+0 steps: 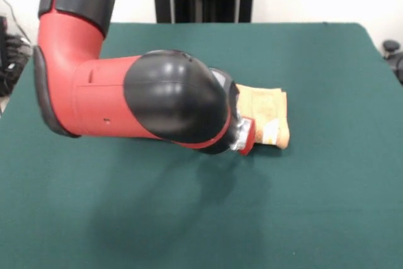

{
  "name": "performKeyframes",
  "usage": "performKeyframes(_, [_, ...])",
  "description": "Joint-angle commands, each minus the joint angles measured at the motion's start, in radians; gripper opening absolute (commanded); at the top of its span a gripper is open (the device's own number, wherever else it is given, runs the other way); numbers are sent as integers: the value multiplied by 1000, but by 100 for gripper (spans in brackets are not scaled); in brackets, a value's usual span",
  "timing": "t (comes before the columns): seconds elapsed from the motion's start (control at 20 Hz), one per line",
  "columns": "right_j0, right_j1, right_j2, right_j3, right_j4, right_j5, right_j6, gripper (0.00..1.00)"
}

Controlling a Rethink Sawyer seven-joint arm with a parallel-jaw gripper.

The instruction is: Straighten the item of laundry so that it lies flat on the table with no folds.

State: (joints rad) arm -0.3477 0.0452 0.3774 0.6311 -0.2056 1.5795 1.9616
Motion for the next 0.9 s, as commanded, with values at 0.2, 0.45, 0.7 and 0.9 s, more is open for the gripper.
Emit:
performKeyframes(0.2, [56, -56, 10, 461, 55, -115, 57, 100])
performKeyframes(0.45, [49, -59, -2, 494, 40, -118, 46, 100])
performKeyframes(0.7, [37, -78, -10, 550, 45, -132, 67, 100])
performKeyframes(0.9, [72, -160, -64, 595, -19, -192, 103, 100])
